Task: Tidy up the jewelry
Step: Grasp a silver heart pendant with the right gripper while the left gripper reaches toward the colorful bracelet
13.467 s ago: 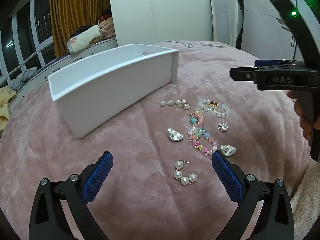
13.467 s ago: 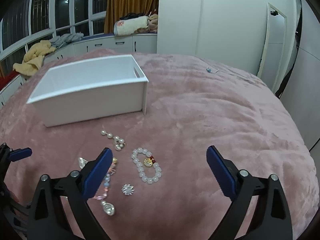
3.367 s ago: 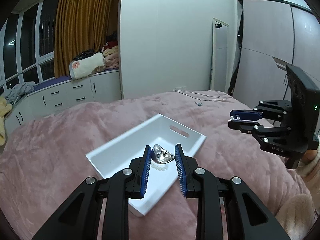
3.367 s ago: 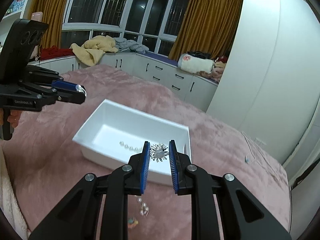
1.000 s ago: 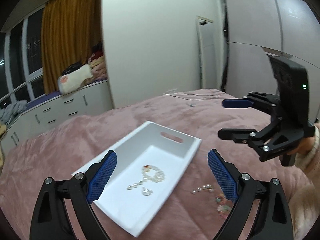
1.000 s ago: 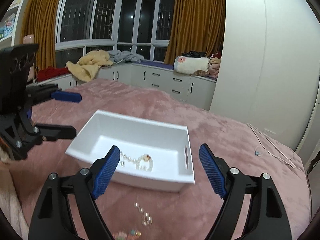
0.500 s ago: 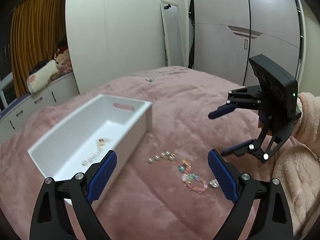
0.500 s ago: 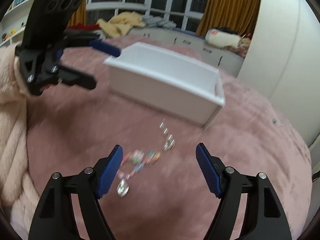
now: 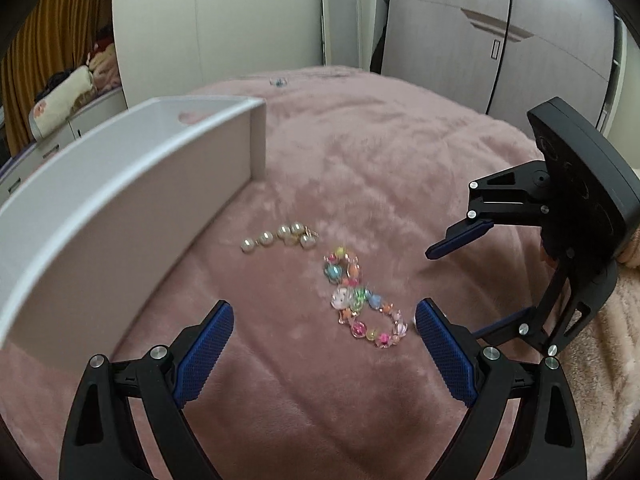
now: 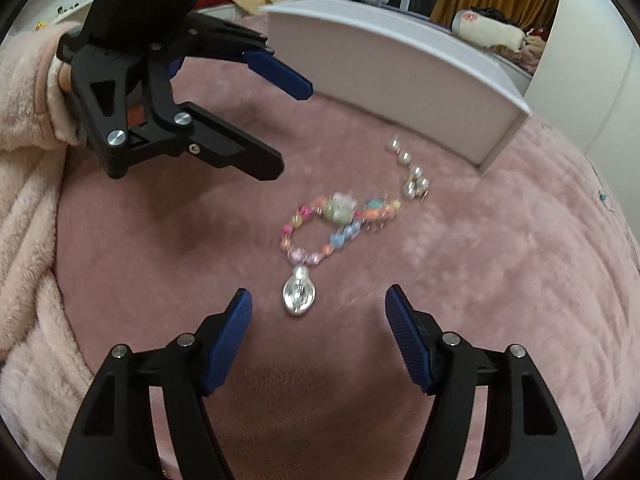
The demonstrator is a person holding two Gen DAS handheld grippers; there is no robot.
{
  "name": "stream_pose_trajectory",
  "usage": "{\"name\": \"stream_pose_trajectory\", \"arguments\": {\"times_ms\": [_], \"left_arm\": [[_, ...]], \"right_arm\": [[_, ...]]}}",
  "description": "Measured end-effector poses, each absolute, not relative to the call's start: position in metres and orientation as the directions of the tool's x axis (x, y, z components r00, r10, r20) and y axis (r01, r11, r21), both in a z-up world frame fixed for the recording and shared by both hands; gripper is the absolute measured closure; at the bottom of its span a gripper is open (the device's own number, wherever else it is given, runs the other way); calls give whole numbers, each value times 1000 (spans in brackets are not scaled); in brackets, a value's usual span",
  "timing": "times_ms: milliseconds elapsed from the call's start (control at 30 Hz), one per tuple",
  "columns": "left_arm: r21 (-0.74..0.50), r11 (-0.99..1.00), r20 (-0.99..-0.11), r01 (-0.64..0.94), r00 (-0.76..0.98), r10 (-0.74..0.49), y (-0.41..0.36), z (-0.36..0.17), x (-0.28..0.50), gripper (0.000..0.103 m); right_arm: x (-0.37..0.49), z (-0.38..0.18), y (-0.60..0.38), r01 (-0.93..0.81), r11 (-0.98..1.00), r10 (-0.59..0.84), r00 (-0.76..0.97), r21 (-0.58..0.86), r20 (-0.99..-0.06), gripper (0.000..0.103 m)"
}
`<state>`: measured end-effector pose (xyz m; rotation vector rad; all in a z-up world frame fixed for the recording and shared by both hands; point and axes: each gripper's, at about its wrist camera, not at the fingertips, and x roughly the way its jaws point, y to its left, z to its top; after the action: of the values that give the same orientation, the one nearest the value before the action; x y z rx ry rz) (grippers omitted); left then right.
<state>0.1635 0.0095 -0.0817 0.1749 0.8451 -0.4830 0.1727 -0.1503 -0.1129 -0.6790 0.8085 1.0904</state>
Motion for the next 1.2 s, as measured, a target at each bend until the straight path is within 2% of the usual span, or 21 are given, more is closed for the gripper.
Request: {"name": "stream_pose_trajectory", "arguments": {"times_ms": [167,300,433,533,600,667,733,833,1200], "left_arm": [[-38,884,-779,465,541,-318,3,-100,177,11],[-24,886,-805,463,517,-292,-2,-112,182,25],[-15,880,-814,474,505,-286,-8,-119,183,31],[-21,881,-820,473,496,-286,-10,-121,185,41],[-46,883,-824,467,482,-298,-9,-122,189,54],[-57,889,-823,455,482,-299,-8,-122,192,61],[-67,889,-823,452,479,-306,-7,-123,195,66],[-68,882,-822,465,476,-314,-8,-122,195,81],[-66,886,-811,459,493,-316,-12,-114,195,84]], "right_arm": [[170,-127,-146,-943,317,463,250,-104,-850,44],[171,-130,-144,-943,316,464,253,-108,-849,48],[174,-131,-145,-938,331,467,258,-103,-846,62],[176,-130,-146,-934,343,469,259,-96,-845,72],[177,-130,-146,-933,348,470,258,-91,-844,73],[178,-130,-146,-934,348,472,251,-83,-845,81],[180,-129,-147,-933,351,471,256,-87,-844,83],[180,-128,-147,-931,355,474,255,-82,-843,83],[185,-123,-152,-922,377,479,272,-85,-834,83]]}}
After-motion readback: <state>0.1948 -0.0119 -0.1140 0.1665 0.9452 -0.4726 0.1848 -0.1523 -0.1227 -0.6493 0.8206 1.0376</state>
